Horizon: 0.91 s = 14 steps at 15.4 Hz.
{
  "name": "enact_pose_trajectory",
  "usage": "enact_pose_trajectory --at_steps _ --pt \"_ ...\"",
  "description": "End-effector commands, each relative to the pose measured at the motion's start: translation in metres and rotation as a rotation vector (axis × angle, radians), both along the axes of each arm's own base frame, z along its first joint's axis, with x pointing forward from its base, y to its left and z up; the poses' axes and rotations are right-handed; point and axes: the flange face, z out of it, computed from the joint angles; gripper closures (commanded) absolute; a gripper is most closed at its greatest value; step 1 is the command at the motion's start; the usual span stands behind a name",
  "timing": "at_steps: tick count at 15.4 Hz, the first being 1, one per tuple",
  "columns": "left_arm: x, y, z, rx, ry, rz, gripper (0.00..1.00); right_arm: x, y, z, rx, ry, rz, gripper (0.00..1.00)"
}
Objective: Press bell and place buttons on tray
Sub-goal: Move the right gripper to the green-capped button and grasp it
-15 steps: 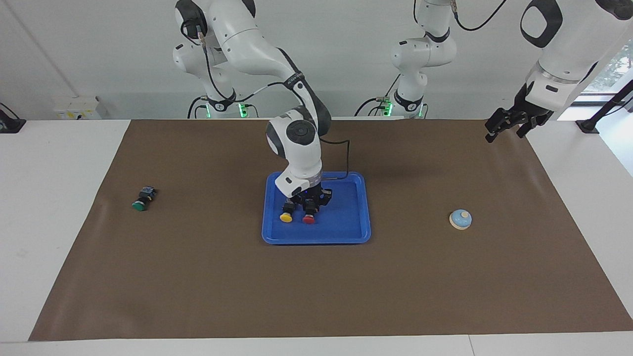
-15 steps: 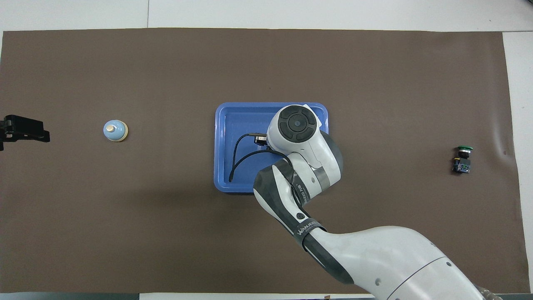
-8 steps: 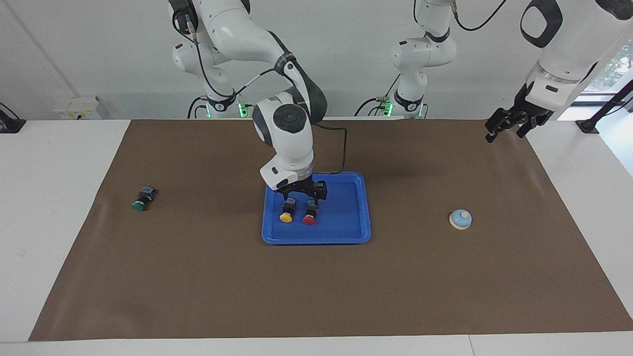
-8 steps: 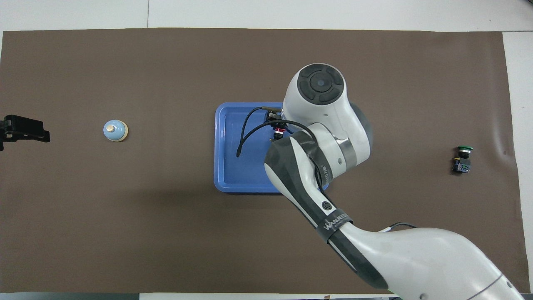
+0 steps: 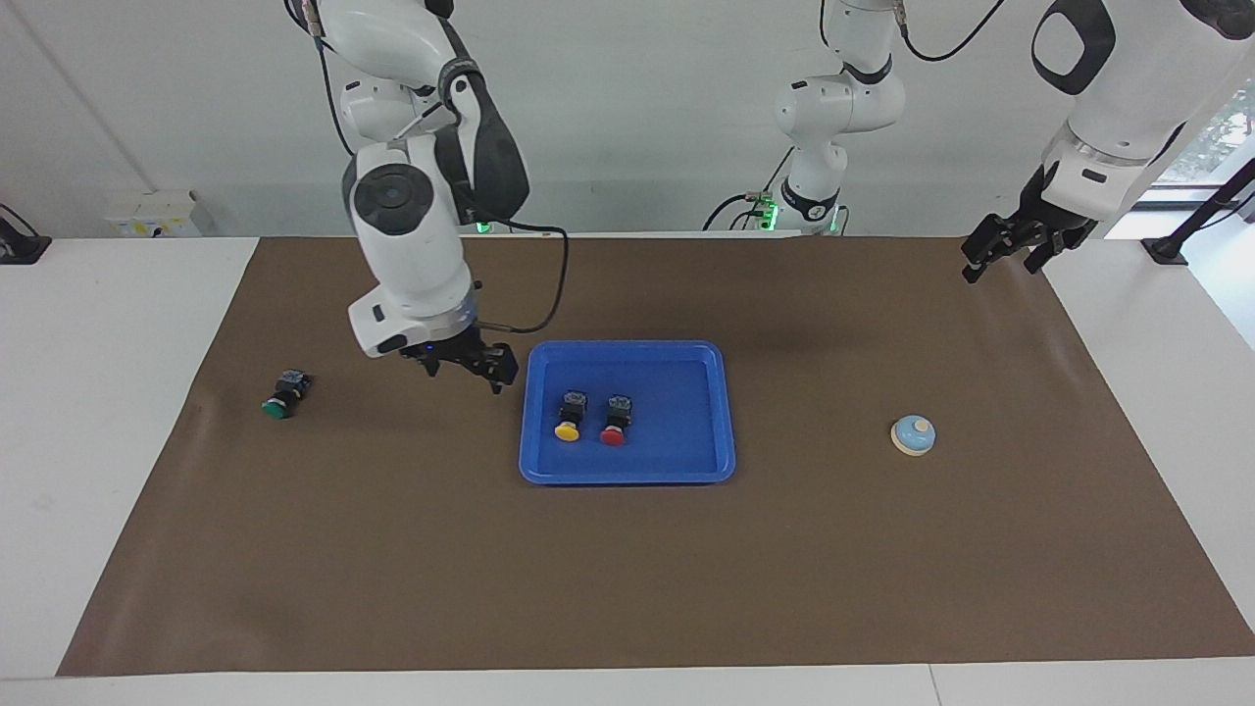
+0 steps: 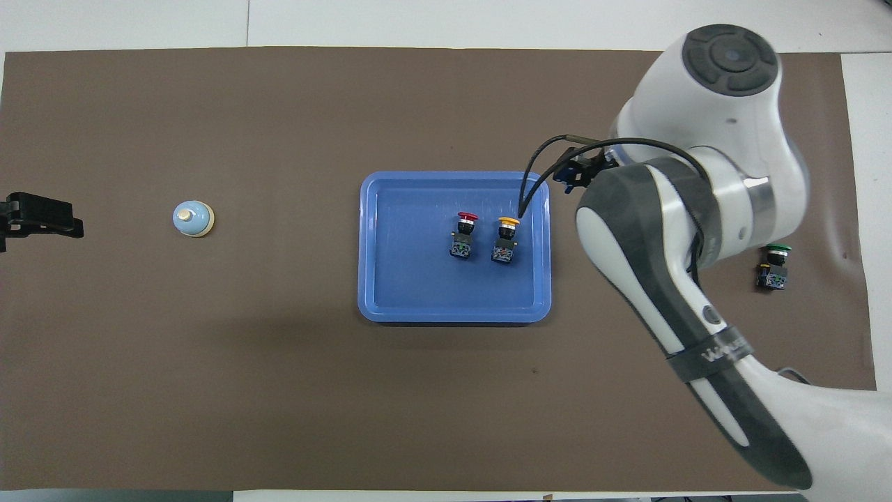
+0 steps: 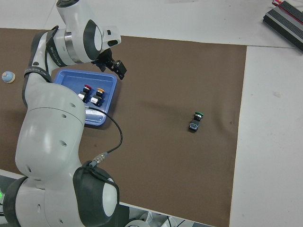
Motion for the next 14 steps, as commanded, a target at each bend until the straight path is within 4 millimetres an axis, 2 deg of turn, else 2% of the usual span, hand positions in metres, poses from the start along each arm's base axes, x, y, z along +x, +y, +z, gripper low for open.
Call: enact_pose_trajectory --at_steps 1,5,9,12,14 --pt "0.001 0.0 0.004 0.01 0.007 -0.007 0.0 -0.007 -0.066 -0.008 -0.016 0.028 0.003 0.0" --pt "0.001 0.0 0.004 0.01 0.007 -0.005 0.0 -0.017 -0.151 -0.026 -0.011 0.046 0.021 0.0" --pt "0.001 0.0 0.004 0.01 0.007 -0.007 0.0 -0.061 -0.248 -0.07 0.001 -0.044 0.103 0.0" --pt "0.001 0.0 0.004 0.01 0.007 -0.005 0.0 -0.095 -0.281 -0.1 -0.005 -0.086 0.083 0.0" --pt "0.001 0.0 0.004 0.01 0.007 -0.005 0.0 -0.109 -0.287 -0.114 -0.012 -0.114 0.073 0.0"
